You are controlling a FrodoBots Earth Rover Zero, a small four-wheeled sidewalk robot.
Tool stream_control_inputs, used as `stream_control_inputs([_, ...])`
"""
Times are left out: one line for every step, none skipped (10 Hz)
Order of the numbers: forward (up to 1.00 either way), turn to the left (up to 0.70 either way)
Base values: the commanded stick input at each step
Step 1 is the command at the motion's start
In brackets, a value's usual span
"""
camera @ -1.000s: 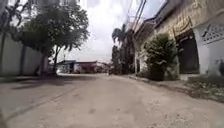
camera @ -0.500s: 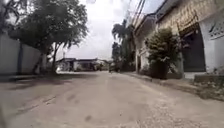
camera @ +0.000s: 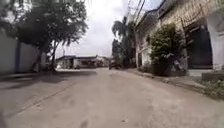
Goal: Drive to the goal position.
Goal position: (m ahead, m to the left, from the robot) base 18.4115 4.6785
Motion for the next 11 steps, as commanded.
stream_control_inputs([0.50, 0.01])
stream_control_inputs([0.50, 0.01])
stream_control_inputs([0.50, 0.01])
stream_control_inputs([0.50, 0.01])
stream_control_inputs([0.50, 0.01])
stream_control_inputs([0.50, 0.01])
stream_control_inputs([0.50, 0.01])
stream_control_inputs([0.50, 0.01])
stream_control_inputs([0.50, 0.01])
stream_control_inputs([0.50, 0.01])
stream_control_inputs([0.50, 0.01])
